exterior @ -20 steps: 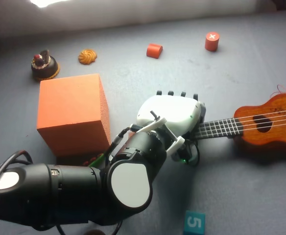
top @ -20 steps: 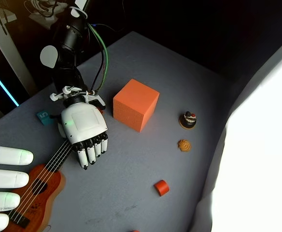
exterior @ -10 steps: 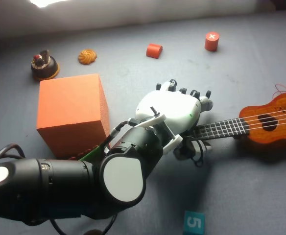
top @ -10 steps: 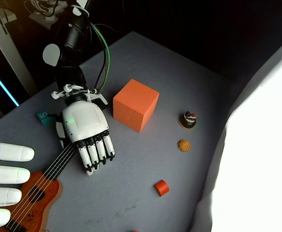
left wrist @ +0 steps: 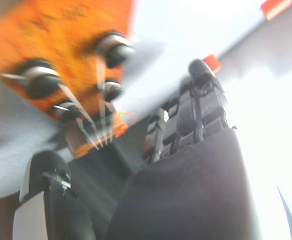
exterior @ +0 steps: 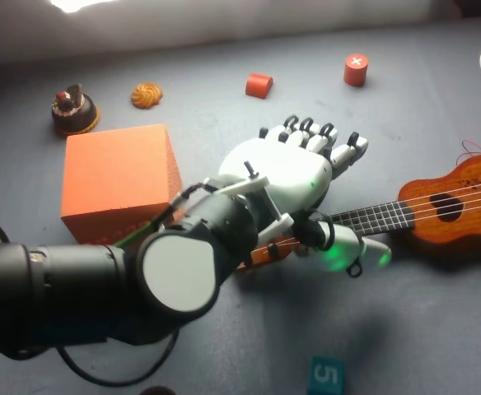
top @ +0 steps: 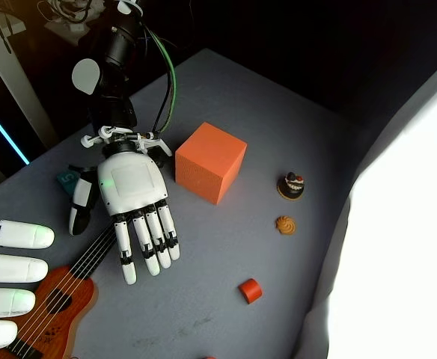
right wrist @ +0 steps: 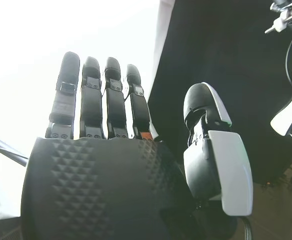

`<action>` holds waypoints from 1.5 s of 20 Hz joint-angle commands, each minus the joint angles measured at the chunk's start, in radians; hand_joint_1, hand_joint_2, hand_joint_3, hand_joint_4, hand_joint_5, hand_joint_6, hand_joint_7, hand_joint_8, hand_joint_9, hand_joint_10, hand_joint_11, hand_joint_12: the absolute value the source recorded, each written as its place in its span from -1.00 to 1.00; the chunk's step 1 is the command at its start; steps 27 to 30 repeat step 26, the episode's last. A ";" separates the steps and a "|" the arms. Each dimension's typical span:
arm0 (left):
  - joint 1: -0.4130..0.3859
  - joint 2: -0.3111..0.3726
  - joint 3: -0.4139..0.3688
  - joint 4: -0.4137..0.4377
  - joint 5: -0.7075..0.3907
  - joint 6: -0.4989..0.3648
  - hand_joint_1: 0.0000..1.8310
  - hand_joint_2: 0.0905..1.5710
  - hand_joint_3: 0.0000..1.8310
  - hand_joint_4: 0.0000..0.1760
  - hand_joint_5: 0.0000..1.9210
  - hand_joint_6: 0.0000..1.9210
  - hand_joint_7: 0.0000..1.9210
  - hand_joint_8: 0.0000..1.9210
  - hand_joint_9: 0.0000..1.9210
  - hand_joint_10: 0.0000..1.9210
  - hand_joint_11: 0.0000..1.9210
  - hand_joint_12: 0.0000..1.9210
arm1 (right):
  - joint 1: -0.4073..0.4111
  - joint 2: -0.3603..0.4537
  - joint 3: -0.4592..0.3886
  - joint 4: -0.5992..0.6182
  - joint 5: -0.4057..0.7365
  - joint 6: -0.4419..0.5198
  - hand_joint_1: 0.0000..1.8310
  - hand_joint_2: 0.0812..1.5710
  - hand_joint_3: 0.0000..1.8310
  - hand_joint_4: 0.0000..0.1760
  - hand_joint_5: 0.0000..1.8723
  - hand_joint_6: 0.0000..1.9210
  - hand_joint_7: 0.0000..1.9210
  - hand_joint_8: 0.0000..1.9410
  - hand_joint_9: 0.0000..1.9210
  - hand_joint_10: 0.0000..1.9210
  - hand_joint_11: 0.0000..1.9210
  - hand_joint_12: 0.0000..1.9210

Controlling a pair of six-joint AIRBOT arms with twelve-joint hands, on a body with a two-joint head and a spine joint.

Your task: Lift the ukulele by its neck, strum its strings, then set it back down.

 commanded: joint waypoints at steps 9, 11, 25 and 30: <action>-0.111 0.167 -0.127 -0.125 -0.118 0.170 -0.31 0.38 -1.00 -0.11 -0.68 -0.96 -0.59 -1.00 -0.57 -0.69 -1.00 0.33 | 0.003 0.008 -0.005 0.018 0.114 0.000 -0.72 0.65 -1.00 -1.00 -0.68 -0.99 -0.70 -0.99 -0.78 -1.00 -1.00 -0.32; -0.143 0.206 -0.159 -0.190 -0.144 0.231 -0.40 0.34 -1.00 0.07 -0.78 -1.00 -0.73 -1.00 -0.62 -0.90 -1.00 0.18 | 0.003 0.008 -0.009 0.017 0.114 0.000 -0.72 0.65 -1.00 -1.00 -0.70 -1.00 -0.72 -1.00 -0.78 -1.00 -1.00 -0.36; -0.271 0.303 -0.212 -0.343 -0.219 0.355 -0.85 0.17 -0.98 0.37 -1.00 -1.00 -1.00 -1.00 -1.00 -1.00 -1.00 -1.00 | 0.002 0.008 -0.014 0.010 0.114 0.000 -0.73 0.64 -1.00 -1.00 -0.68 -0.98 -0.69 -0.99 -0.77 -0.99 -1.00 -0.31; -0.275 0.310 -0.217 -0.362 -0.220 0.377 -0.86 0.19 -0.98 0.35 -1.00 -1.00 -1.00 -1.00 -1.00 -1.00 -1.00 -1.00 | 0.002 0.008 -0.014 0.010 0.114 0.000 -0.74 0.65 -1.00 -1.00 -0.68 -0.99 -0.71 -1.00 -0.78 -1.00 -1.00 -0.36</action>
